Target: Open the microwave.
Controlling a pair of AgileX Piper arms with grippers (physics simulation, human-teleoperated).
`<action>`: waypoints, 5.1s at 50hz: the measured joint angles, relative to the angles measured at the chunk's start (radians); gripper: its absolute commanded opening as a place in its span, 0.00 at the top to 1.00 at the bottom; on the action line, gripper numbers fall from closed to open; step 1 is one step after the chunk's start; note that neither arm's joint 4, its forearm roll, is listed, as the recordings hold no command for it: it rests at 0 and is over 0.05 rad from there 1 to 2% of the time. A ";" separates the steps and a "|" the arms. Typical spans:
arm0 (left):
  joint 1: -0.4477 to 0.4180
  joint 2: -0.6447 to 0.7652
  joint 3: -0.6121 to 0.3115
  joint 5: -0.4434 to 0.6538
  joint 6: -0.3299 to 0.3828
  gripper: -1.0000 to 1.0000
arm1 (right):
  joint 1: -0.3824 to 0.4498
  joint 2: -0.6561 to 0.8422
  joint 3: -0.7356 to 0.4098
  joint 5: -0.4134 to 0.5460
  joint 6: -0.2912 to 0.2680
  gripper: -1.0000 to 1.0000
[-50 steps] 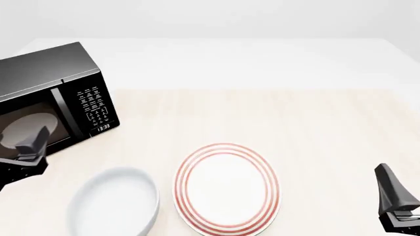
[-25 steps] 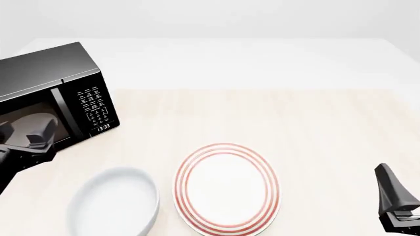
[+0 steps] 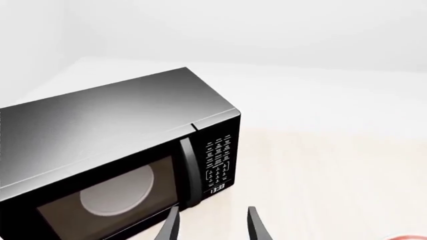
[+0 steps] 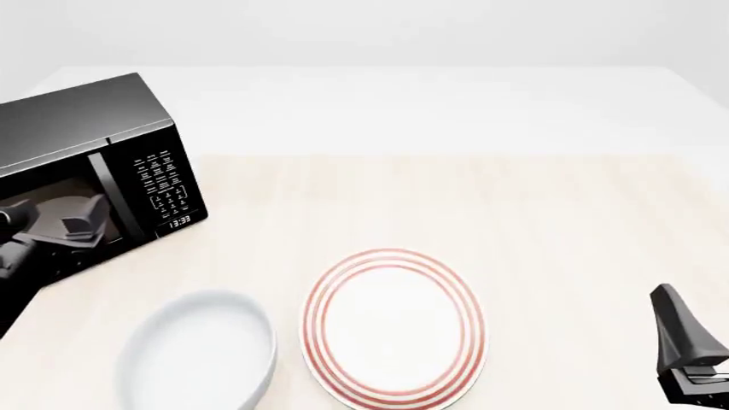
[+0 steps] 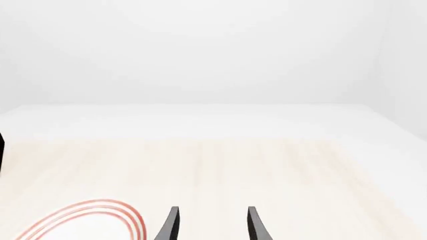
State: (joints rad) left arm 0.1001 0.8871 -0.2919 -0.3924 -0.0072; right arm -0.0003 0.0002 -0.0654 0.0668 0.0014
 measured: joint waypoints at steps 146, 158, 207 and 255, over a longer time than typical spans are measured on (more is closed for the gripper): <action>0.046 0.529 -0.142 -0.298 -0.021 0.00 | 0.000 0.000 0.000 0.000 0.000 0.00; 0.045 0.565 -0.151 -0.318 -0.027 0.00 | 0.000 0.000 0.000 0.000 0.000 0.00; 0.055 0.699 -0.204 -0.371 -0.037 0.00 | 0.000 0.000 0.000 0.000 0.000 0.00; 0.059 0.827 -0.260 -0.398 -0.048 0.00 | 0.000 0.000 0.000 0.000 0.000 0.00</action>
State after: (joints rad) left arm 0.1587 1.7137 -0.5524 -0.7909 -0.0556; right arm -0.0003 0.0002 -0.0654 0.0669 0.0015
